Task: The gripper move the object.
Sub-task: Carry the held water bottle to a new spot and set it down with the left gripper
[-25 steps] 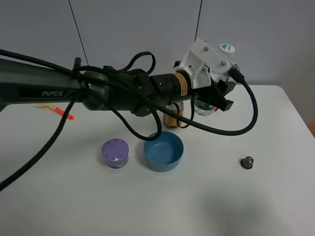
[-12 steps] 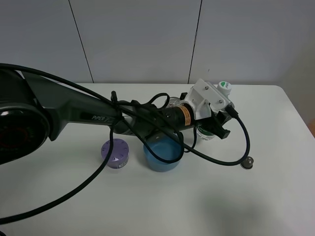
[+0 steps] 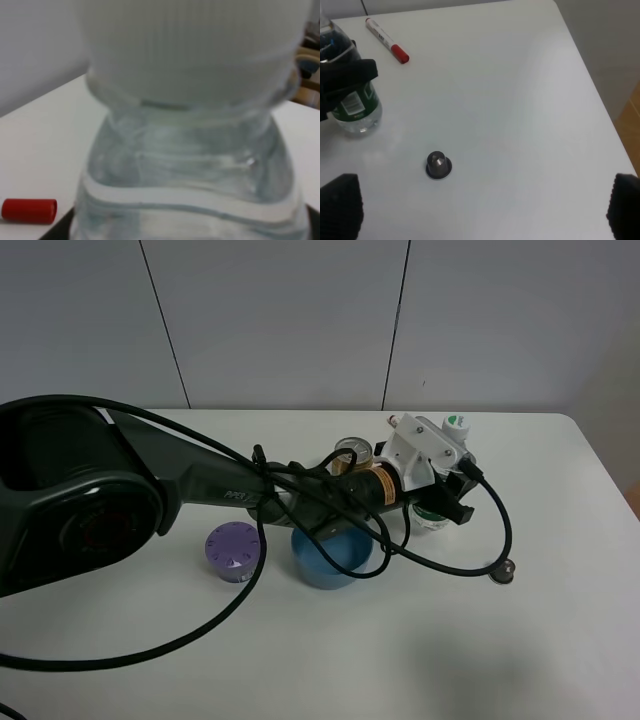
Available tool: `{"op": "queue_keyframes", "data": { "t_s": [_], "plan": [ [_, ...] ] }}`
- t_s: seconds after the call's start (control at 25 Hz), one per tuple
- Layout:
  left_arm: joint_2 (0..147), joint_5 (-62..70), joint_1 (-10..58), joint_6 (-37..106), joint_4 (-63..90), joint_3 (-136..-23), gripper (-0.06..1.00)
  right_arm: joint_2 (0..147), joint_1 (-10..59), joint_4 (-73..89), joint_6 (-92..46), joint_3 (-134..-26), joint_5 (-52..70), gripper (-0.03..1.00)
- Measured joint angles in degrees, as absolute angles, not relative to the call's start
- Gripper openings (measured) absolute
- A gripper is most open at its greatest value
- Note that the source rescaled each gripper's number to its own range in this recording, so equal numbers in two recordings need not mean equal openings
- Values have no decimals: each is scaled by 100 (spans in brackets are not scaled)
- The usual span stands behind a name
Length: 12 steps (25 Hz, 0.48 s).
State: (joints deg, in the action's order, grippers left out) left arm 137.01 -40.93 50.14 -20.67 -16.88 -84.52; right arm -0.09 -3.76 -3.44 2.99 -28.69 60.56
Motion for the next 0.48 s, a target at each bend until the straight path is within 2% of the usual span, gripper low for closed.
{"op": "queue_keyframes", "data": {
  "t_s": [0.48],
  "plan": [
    [14023,-4119,4990,-2034,-1744,-8688,8,-9,-376,-344,299,-2869,6056,100]
  ]
}}
